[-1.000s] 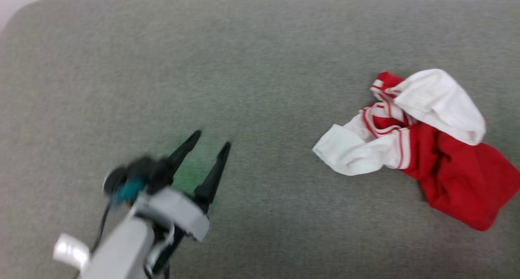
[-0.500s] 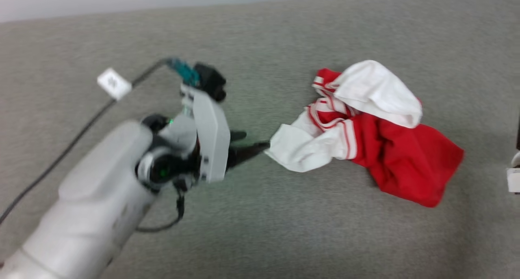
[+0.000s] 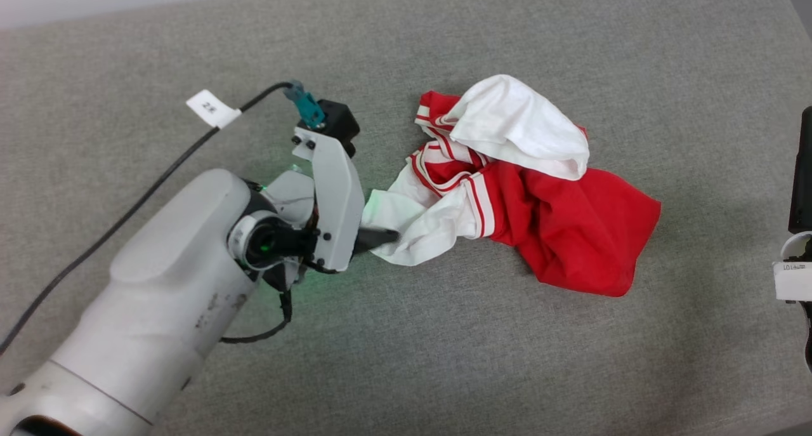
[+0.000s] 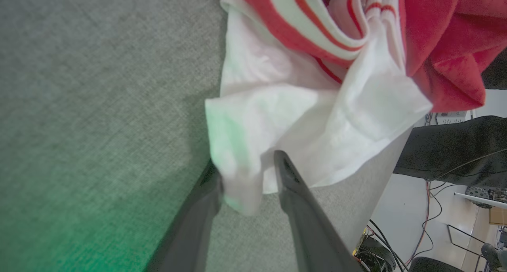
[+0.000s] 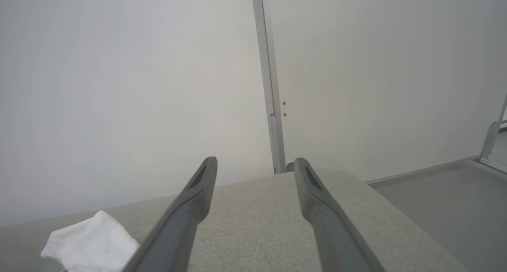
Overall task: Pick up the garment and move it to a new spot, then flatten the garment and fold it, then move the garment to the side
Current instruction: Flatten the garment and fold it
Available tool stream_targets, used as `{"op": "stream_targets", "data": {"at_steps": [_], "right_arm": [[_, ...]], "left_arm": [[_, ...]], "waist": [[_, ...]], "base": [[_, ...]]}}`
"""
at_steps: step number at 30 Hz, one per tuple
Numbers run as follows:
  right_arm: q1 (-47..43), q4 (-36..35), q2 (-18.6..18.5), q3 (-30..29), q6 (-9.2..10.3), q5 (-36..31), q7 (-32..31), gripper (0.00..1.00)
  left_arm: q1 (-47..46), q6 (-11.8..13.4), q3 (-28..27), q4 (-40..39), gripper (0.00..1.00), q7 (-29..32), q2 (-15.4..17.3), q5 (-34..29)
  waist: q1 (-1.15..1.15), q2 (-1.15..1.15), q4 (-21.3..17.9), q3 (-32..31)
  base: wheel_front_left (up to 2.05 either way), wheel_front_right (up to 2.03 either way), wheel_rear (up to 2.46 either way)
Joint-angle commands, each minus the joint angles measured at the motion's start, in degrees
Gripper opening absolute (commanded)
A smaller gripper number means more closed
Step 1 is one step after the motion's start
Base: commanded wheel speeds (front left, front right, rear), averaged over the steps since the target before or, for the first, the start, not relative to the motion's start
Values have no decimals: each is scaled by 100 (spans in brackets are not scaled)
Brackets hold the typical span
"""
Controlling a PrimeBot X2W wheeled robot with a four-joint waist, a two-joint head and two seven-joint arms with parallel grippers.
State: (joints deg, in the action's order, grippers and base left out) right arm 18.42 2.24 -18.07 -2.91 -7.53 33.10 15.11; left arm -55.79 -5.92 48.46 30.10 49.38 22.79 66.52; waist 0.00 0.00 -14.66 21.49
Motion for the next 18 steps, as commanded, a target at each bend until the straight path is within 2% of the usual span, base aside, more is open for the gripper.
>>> {"op": "stream_targets", "data": {"at_steps": [1,4,8,14,18], "right_arm": [[-24,-18,27,-35,8,-60,2,100],[-74,-23,50,-61,8,-76,1,100],[-134,-31,61,-48,8,-91,2,100],[-184,-60,75,7,8,-114,2,100],[-201,-73,47,18,8,-96,3,100]], "left_arm": [[114,-41,77,140,0,24,-11,16],[-28,-90,11,125,0,-9,111,47],[-282,-104,-192,88,0,-51,476,50],[-548,-37,-380,-58,0,108,1213,-58],[-626,77,-323,-202,0,73,1636,-385]], "waist": [[0,0,-38,30],[0,0,45,-33],[0,0,204,-136],[0,0,371,-222],[0,0,412,-207]], "base": [[0,0,0],[0,0,0],[0,0,0],[0,0,0],[0,0,0]]}}
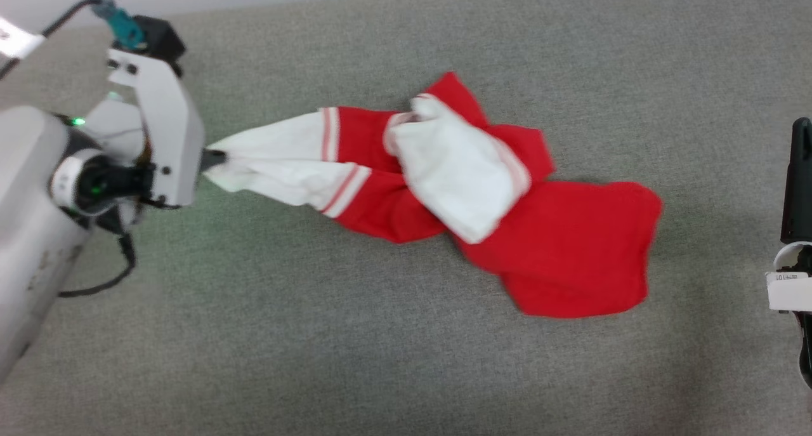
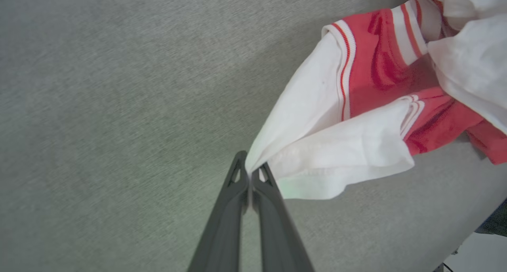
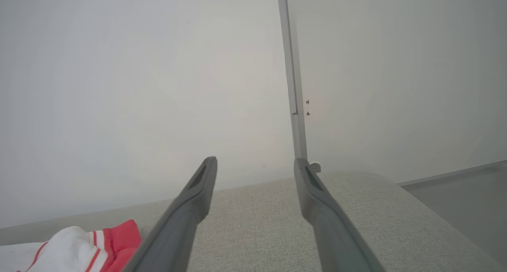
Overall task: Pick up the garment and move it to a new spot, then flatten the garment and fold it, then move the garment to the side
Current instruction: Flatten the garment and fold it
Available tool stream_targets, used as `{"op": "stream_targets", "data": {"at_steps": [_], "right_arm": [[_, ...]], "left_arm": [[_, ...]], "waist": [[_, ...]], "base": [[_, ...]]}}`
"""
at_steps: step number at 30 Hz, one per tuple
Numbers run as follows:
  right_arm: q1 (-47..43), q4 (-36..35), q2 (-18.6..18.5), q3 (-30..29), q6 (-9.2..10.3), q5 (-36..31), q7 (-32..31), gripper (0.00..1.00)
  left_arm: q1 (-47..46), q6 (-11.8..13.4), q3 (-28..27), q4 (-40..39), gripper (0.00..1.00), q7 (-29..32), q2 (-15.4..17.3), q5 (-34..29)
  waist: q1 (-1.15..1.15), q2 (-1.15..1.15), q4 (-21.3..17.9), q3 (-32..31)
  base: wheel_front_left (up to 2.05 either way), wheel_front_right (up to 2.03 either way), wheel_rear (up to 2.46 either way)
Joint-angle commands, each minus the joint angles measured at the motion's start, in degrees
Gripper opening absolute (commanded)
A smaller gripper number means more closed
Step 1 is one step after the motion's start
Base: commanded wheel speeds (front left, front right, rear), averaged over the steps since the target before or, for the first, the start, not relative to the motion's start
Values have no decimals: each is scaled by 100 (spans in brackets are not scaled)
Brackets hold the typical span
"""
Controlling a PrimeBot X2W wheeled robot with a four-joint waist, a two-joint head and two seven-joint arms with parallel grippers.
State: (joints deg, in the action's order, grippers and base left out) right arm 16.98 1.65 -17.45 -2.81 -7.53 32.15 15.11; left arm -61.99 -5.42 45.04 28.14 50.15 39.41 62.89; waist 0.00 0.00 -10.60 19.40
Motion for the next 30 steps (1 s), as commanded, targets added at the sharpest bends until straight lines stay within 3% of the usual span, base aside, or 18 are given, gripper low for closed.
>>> {"op": "stream_targets", "data": {"at_steps": [1,4,9,10,11,12,16,22,23,30], "right_arm": [[-54,-21,-17,13,8,2,3,100],[-36,-24,-38,55,8,20,3,100],[-29,17,-190,343,8,-69,3,100],[-26,32,-259,453,8,-109,3,100],[-11,47,-343,578,8,-160,3,100],[16,68,-446,740,8,-218,3,100],[224,126,-935,1514,8,-366,-184,100],[686,-100,-1755,2967,8,-398,-1353,100],[686,-100,-1755,2967,8,-398,-1353,100],[1576,-848,-2795,4527,9,-214,-2549,100]], "left_arm": [[18,69,53,-15,0,-23,40,-104],[165,167,168,62,0,-117,283,-382],[438,319,243,359,0,-604,304,-639],[505,324,247,413,12,-721,265,-654],[540,302,253,451,36,-869,237,-699],[579,306,238,497,100,-1037,216,-730],[727,303,295,546,100,-1733,136,-998],[1144,535,-6,384,100,-3292,-188,-1051],[1144,535,-6,384,100,-3292,-188,-1051],[2034,1182,-433,-175,100,-5547,-806,-1187]], "waist": [[0,0,8,8],[0,0,-18,37],[0,0,-35,47],[0,0,-13,34],[0,0,15,19],[0,0,49,-2],[0,0,268,-117],[0,0,762,-290],[0,0,762,-290],[0,0,1357,-369]], "base": [[0,0,0],[0,0,0],[0,0,0],[0,0,0],[0,0,0],[0,0,0],[0,0,0],[0,0,0],[0,0,0],[0,0,0]]}}
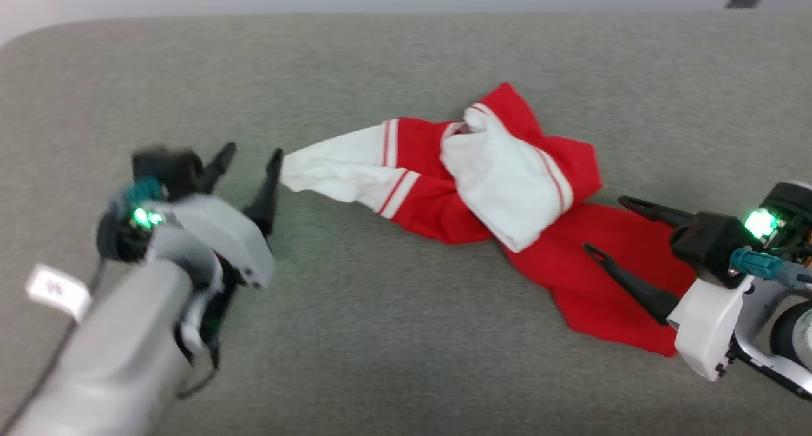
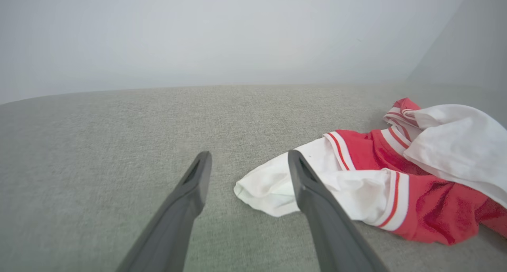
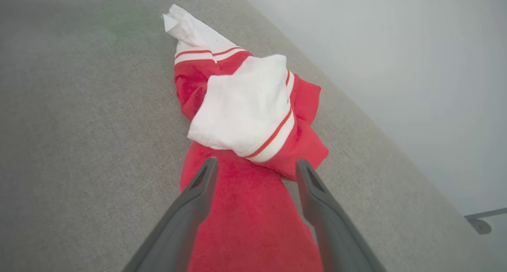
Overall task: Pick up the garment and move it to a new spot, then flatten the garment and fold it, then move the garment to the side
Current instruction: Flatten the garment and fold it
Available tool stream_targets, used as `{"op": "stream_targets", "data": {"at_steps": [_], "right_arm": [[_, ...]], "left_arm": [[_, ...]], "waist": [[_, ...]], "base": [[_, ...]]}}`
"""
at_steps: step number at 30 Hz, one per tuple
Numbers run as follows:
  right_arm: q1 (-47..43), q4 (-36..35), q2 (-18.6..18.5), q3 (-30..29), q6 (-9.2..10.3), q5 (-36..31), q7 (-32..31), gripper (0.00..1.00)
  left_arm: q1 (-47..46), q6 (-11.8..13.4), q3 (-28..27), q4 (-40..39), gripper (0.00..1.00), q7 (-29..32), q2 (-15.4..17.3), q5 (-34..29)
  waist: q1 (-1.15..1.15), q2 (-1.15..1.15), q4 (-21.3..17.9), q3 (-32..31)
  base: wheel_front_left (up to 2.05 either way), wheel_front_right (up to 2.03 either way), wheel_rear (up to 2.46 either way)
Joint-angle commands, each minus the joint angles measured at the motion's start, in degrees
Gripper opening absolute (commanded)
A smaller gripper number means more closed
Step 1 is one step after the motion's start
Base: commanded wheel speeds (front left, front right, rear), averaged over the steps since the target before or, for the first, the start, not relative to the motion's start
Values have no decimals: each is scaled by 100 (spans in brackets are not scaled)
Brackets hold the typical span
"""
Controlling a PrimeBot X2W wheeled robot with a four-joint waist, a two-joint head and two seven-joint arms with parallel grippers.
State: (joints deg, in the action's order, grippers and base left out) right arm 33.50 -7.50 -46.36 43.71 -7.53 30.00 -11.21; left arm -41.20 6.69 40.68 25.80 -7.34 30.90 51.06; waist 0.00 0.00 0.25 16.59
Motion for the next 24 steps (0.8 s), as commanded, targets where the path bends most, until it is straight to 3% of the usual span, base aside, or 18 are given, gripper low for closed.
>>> {"op": "stream_targets", "data": {"at_steps": [1,5,13,18,24], "right_arm": [[65,-45,-43,72,8,34,-22,100],[739,-415,-574,846,8,70,-359,100],[2231,-583,-1145,2706,9,100,-809,100],[2599,-531,-1262,2973,8,15,-954,100],[2065,-847,-1373,2965,8,-359,-1413,100]], "left_arm": [[101,38,-3,-25,100,-73,-13,-59],[562,447,-71,-351,100,-703,-260,-425],[1563,1002,-749,-1362,100,-777,-891,-1676],[2111,852,-1321,-1922,100,-779,-1379,-2453],[2492,421,-1972,-2173,100,-779,-1950,-3010]], "waist": [[0,0,346,-88],[0,0,635,-72],[0,0,1052,116],[0,0,1248,276],[0,0,1422,417]], "base": [[0,0,0],[0,0,0],[0,0,0],[0,0,0],[0,0,0]]}}
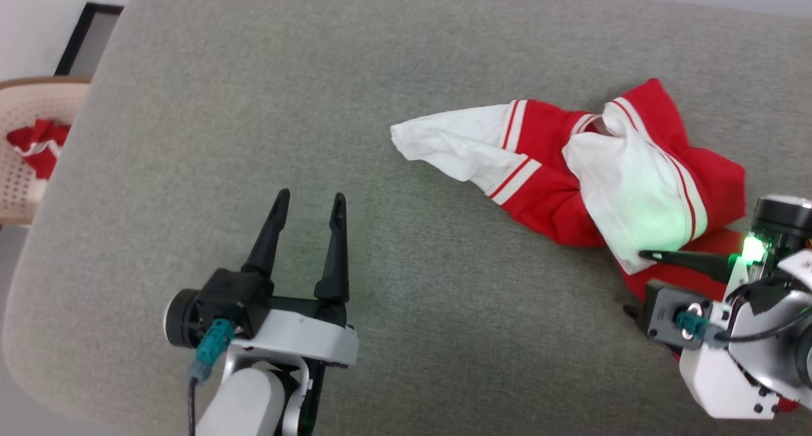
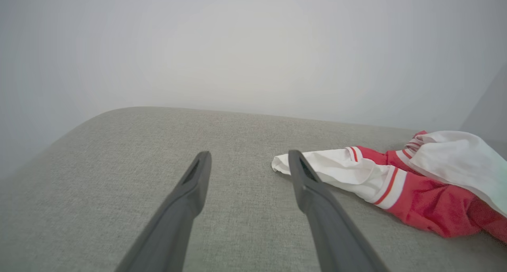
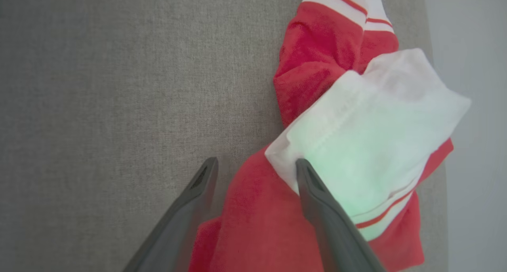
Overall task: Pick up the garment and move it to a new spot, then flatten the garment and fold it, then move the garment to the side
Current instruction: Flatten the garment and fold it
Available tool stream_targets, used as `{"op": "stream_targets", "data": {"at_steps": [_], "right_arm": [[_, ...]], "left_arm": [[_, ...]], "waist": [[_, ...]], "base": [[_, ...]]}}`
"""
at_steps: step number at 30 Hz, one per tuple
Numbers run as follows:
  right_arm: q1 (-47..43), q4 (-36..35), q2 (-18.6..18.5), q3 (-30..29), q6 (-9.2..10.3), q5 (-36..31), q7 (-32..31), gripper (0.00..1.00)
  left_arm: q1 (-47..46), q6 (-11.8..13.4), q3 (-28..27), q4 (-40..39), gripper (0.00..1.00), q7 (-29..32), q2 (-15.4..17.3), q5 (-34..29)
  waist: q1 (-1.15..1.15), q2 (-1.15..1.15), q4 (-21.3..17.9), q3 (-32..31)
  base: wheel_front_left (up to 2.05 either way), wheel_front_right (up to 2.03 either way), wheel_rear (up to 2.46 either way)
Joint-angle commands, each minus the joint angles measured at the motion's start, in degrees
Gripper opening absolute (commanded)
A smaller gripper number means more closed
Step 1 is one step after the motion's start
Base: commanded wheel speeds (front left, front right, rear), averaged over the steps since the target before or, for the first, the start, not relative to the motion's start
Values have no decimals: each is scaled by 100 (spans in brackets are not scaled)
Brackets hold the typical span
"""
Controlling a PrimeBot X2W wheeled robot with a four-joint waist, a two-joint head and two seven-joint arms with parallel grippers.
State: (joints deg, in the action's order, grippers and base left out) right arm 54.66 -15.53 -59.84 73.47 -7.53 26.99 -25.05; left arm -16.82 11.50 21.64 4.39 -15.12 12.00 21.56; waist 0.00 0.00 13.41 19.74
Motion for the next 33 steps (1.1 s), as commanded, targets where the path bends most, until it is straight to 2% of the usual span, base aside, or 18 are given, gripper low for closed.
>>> {"op": "stream_targets", "data": {"at_steps": [1,6,7,9,10,12,13,18,24,28,33], "right_arm": [[-101,-95,-27,-11,8,-124,-66,100],[-41,-58,-11,-8,8,-348,71,100],[-31,-39,-7,-7,8,-439,110,90],[-16,18,10,-6,8,-522,206,44],[-2,40,17,-7,8,-589,252,29],[9,110,34,-6,8,-655,341,6],[19,154,44,-6,8,-689,384,0],[158,391,136,-10,9,-729,662,0],[656,1052,213,-95,9,-191,1368,0],[560,1555,220,-590,9,288,1856,0],[18,2084,224,-1505,9,985,2339,0]], "left_arm": [[99,-130,-173,-33,100,0,-150,-121],[222,-509,-620,-69,100,0,-513,-385],[243,-581,-694,-84,100,0,-569,-431],[285,-720,-813,-85,100,-1,-660,-525],[294,-782,-868,-86,100,-1,-703,-562],[298,-887,-960,-87,100,-1,-768,-637],[297,-942,-1009,-99,100,-1,-797,-648],[342,-1115,-1166,-146,100,-1,-884,-721],[411,-1181,-1282,-196,100,-1,-905,-728],[456,-1185,-1300,-215,100,-2,-906,-649],[506,-1208,-1336,-230,100,-1,-907,-646]], "waist": [[0,0,121,113],[0,0,151,150],[0,0,157,157],[0,0,162,174],[0,0,161,185],[0,0,153,208],[0,0,149,220],[0,0,102,249],[0,0,-40,236],[0,0,-188,196],[0,0,-389,165]], "base": [[0,0,0],[0,0,0],[0,0,0],[0,0,0],[0,0,0],[0,0,0],[0,0,0],[0,0,0],[0,0,0],[0,0,0],[0,0,0]]}}
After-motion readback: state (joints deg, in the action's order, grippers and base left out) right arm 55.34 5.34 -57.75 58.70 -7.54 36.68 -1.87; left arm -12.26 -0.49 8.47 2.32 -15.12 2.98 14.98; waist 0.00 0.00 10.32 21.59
